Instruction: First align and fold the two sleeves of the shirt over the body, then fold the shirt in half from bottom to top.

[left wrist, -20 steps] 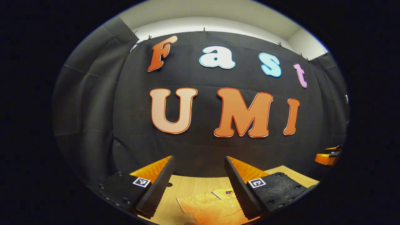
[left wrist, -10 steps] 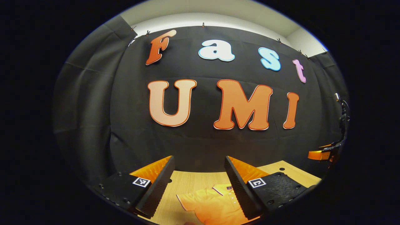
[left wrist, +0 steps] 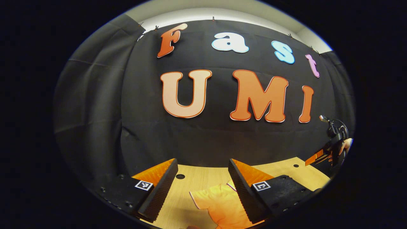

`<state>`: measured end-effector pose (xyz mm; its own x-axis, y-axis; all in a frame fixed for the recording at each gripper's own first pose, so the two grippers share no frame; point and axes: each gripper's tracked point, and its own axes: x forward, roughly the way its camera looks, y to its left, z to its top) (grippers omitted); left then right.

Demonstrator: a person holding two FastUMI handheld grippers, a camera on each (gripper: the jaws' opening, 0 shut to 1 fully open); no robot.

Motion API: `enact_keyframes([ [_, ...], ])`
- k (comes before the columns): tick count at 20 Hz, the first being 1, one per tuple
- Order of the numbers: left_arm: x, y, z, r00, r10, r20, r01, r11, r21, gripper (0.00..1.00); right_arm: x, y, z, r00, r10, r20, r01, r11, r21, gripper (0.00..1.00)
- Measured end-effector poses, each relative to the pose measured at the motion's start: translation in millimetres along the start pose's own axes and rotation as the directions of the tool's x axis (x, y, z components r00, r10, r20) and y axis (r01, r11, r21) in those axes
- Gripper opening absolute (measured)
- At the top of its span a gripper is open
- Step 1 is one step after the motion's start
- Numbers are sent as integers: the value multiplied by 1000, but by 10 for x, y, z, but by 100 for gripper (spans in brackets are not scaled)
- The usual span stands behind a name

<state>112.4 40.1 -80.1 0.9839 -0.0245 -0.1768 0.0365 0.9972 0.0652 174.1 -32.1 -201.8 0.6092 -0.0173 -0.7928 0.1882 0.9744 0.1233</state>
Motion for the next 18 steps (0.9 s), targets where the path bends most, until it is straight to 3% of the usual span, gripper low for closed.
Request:
enact_keyframes([
  [4,58,153,-135,999,36,-35,-36,999,2,98,522,-221,-168,989,-97,-110,92,995,-47,99],
  [12,202,378,-500,989,83,-119,-83,997,5,98,1264,-344,-592,939,-161,-302,154,987,-46,99],
  [18,268,450,-638,982,98,-161,-98,995,11,98,1528,-476,-890,895,-196,-401,197,980,-39,100],
])
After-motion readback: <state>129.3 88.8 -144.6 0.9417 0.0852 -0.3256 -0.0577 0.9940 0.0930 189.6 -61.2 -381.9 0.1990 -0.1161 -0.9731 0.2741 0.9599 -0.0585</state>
